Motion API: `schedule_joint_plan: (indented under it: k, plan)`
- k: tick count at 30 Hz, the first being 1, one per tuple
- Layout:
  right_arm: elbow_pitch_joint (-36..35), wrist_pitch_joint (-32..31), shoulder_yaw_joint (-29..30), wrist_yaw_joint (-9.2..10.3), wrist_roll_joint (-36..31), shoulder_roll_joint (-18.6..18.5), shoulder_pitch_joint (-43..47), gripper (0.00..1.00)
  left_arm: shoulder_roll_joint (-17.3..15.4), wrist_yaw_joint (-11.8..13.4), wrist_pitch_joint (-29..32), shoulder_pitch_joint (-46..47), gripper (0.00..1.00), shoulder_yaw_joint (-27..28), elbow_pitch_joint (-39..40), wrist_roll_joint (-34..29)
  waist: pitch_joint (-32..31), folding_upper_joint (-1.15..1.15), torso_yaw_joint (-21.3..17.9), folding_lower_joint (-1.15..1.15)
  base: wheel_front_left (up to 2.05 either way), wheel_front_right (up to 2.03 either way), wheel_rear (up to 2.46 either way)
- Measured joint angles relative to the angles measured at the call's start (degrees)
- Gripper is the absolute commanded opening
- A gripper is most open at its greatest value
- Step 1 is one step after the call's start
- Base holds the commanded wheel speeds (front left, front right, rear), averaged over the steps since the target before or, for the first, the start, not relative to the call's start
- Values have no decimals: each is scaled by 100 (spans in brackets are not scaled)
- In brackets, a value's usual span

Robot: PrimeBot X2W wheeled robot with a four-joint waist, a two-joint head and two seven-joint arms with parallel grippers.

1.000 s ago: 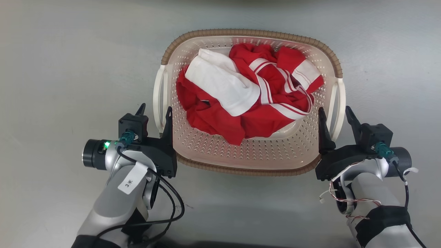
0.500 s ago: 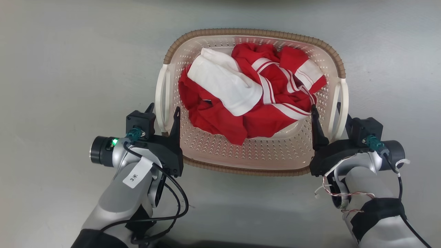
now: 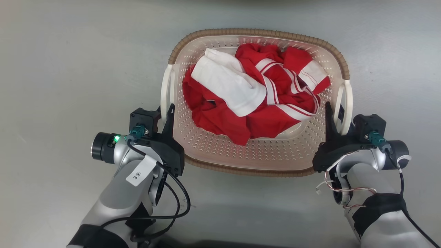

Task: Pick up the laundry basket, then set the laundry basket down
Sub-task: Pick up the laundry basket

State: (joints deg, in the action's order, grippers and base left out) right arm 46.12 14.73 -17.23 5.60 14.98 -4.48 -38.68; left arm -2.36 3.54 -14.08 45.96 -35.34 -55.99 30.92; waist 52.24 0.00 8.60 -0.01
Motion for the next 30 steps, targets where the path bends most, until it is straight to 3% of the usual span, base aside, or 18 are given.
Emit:
schedule_joint_plan:
  k: [15, 30]
  plan:
    - [416, -4, -297, 104, 416, -22, -77, 0, -14, 105, 105, -42, 0, -558, -91, 481, -329, 0, 31, 1, 0, 0, 0]
    - [865, -9, -1096, 155, 1069, -33, -38, 0, -14, 158, 197, -330, 0, -914, -454, 883, -1294, 0, -61, 0, 0, 0, 0]
